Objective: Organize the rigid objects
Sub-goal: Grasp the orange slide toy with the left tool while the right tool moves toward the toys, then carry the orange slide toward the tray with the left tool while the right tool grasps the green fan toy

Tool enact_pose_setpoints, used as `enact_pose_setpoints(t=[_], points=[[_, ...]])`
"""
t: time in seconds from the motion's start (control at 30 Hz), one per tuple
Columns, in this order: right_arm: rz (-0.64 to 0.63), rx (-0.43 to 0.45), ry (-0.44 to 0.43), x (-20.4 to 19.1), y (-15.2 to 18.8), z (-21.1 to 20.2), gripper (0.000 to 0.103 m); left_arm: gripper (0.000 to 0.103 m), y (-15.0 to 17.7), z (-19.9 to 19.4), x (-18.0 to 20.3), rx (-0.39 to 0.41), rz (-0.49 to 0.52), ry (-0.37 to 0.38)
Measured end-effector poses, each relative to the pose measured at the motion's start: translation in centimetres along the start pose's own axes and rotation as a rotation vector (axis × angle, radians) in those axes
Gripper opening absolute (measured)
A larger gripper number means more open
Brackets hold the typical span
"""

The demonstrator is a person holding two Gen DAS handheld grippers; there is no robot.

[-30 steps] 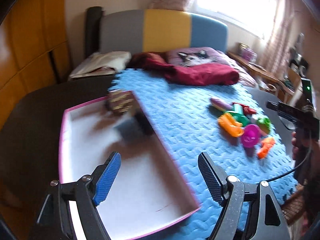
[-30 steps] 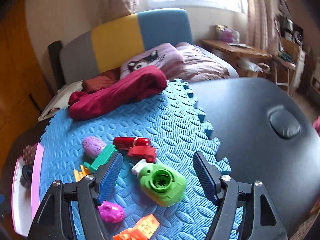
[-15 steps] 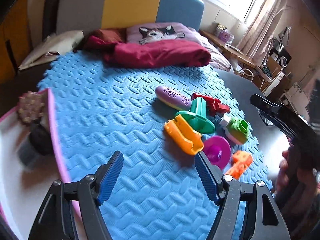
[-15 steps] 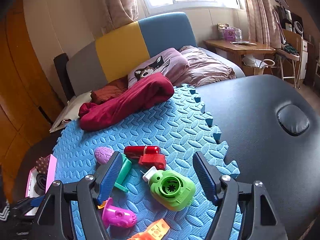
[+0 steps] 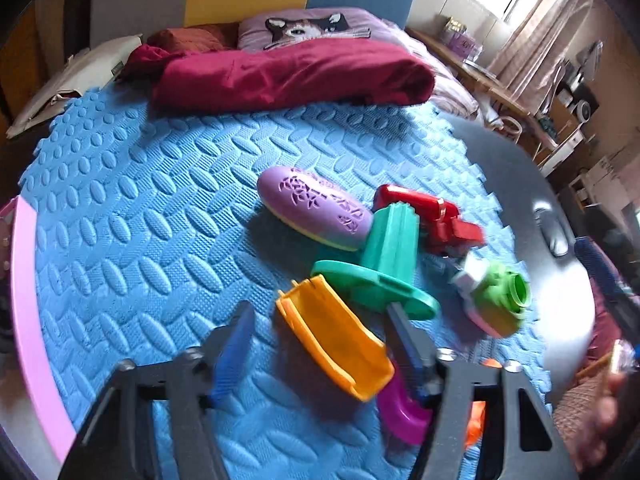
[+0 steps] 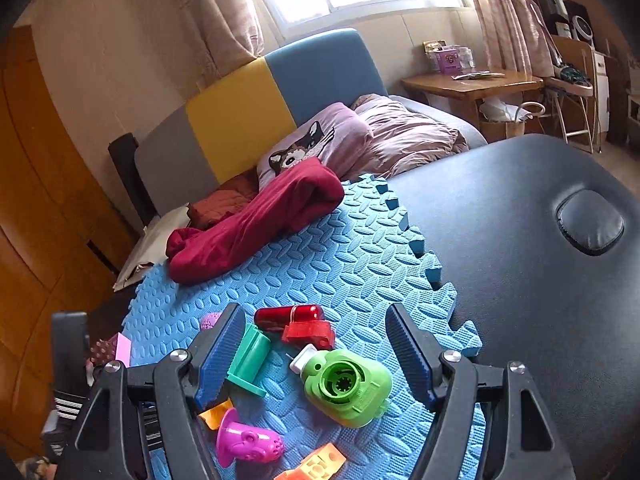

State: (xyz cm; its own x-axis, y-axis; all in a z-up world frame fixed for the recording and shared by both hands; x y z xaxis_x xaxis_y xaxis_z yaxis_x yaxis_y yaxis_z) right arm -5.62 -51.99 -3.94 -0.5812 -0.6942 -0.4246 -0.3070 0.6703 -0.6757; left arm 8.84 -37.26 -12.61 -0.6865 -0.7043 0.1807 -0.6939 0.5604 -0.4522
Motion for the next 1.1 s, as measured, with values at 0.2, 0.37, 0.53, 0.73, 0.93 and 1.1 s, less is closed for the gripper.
enact_pose_setpoints(t=[0.2,0.37,0.53,0.73,0.93,1.1], points=[[0.109,0.000,0.015,2.3,-0.5,0.1,0.073,0.025,1.1,-0.8,-0.9,0.059,0.061,-0.021],[0.199,-0.053,0.010,4.0,-0.2,1.1,0.071,0.025,3.2,-2.0,-1.7,0.089,0.084,-0.061],[0.184,-0.157,-0.015,3.4,1.0,2.9,0.072,0.026,5.3,-3.3,-2.3,0.137,0.093,-0.060],[0.032,-0.208,0.031,1.2,2.3,3.9,0.076,0.026,6.1,-3.4,-2.1,0.151,0.125,-0.070],[-0.242,-0.327,0.107,-1.0,3.2,5.4,0.077,0.026,6.4,-3.4,-1.8,0.170,0.162,-0.090],[-0.497,-0.440,0.167,-2.2,4.1,6.4,0.081,0.026,6.5,-3.5,-1.9,0.188,0.157,-0.081]])
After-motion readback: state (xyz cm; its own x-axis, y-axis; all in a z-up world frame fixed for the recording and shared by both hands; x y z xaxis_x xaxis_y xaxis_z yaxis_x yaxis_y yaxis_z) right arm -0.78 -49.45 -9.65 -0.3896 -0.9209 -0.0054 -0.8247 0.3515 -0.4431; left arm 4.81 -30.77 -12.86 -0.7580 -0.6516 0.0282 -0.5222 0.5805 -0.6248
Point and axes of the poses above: each gripper's, at about its wrist camera, not at the fingertips, and z roughly the way its jaws point, x to its right, y to its underside, the point moved 5 cm from there along z, roughly the way its jaws point, and after that the axes turned 4 degrees about z, right-handed, at the moved point
